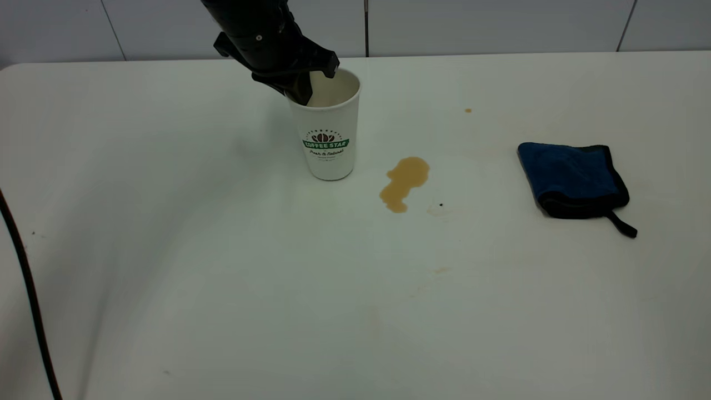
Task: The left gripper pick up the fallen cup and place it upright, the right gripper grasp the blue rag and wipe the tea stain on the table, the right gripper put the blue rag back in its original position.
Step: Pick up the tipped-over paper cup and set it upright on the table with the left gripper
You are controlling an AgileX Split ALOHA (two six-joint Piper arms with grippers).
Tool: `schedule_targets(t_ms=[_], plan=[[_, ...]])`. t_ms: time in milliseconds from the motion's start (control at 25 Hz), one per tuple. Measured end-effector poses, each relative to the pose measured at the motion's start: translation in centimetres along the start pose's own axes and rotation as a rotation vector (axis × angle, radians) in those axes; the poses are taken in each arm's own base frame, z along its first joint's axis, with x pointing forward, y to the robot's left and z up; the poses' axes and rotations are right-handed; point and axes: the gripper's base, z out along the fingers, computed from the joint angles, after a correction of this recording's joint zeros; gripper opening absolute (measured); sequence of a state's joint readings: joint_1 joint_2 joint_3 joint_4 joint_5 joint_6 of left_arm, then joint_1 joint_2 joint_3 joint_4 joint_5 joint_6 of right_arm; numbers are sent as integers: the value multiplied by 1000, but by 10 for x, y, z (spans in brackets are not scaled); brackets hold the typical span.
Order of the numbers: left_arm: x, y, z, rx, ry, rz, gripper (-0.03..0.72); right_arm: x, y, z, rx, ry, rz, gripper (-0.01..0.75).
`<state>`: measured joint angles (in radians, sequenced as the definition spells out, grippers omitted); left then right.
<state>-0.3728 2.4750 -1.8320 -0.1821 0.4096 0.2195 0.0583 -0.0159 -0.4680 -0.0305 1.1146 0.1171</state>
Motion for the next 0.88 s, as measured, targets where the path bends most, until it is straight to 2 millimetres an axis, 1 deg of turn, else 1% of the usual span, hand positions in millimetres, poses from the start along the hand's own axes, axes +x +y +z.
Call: schedule_targets(t_ms=[160, 240, 320, 360, 480, 600, 680, 760, 880], plan=[[0, 0, 0, 3, 6, -2, 25, 0, 0, 0, 0, 0, 0, 533], [3, -1, 2, 10, 22, -8, 48, 0, 0, 0, 0, 0, 0, 533], [6, -1, 6, 15, 40, -11, 103, 0, 0, 0, 0, 0, 0, 533], [8, -1, 8, 17, 51, -10, 149, 0, 0, 0, 0, 0, 0, 533], [7, -1, 6, 17, 50, -10, 316, 0, 0, 0, 0, 0, 0, 533], [0, -2, -4, 16, 27, -7, 480, 0, 0, 0, 0, 0, 0, 533], [-6, -2, -16, 15, 5, -5, 546, 0, 0, 0, 0, 0, 0, 533], [-14, -3, -29, 14, -21, -2, 579, 0, 0, 0, 0, 0, 0, 533], [-24, -5, -52, 16, -44, 5, 581, 0, 0, 0, 0, 0, 0, 533]])
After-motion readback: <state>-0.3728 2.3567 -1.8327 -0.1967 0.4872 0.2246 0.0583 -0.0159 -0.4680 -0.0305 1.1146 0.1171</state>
